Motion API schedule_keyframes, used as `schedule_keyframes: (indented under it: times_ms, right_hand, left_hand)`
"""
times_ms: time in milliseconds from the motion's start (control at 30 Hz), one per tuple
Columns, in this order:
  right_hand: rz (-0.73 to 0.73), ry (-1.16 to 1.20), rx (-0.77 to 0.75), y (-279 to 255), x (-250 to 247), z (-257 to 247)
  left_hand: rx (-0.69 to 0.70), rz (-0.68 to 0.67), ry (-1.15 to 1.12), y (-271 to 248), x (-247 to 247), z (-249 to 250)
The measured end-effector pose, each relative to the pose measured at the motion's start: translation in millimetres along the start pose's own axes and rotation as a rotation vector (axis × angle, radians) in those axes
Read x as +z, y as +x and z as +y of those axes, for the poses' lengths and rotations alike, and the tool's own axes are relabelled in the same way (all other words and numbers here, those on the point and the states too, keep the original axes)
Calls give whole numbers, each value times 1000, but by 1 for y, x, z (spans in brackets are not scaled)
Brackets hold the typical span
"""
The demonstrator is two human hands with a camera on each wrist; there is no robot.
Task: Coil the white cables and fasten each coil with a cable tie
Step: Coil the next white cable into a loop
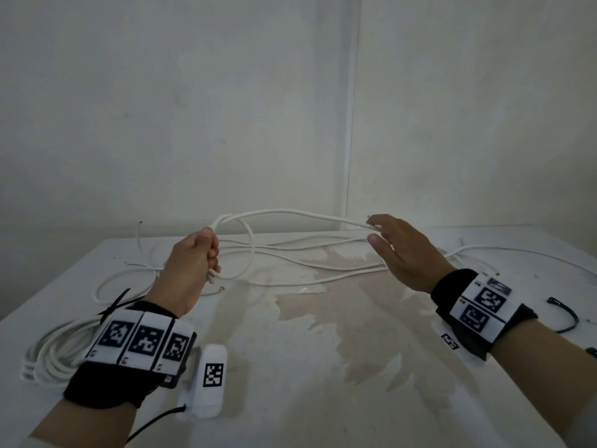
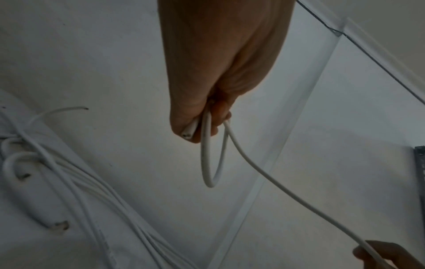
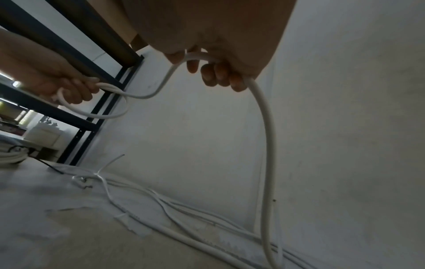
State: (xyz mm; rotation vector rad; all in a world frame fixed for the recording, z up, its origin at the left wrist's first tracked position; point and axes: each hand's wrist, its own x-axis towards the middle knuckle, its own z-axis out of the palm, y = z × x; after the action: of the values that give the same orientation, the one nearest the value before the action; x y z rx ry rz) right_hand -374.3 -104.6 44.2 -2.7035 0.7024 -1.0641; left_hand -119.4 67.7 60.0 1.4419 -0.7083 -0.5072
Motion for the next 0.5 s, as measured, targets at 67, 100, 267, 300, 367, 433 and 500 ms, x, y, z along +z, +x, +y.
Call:
schedule_keyframes:
  times_ms: [67, 100, 267, 300, 367, 433, 500]
  right_hand:
    - [28, -150, -108, 4, 7, 3]
    - [36, -241, -130, 7, 9, 3]
    - [-11, -480, -292, 20, 28, -17]
    - [-12, -478, -343, 20, 32, -24]
    - [-7, -451, -432, 19, 38, -38]
    - [-1, -416, -510, 17, 43, -50]
    - [9, -373, -557, 15, 48, -61]
  left_hand:
    - [-7, -6, 12, 1, -2, -2]
    - [-10, -13, 18, 0, -2, -2]
    - [-13, -52, 19, -5, 6, -1]
    - [-8, -60, 19, -6, 7, 1]
    - [4, -78, 26, -7, 9, 5]
    - [8, -100, 31, -9, 11, 8]
    - [10, -122, 30, -11, 14, 9]
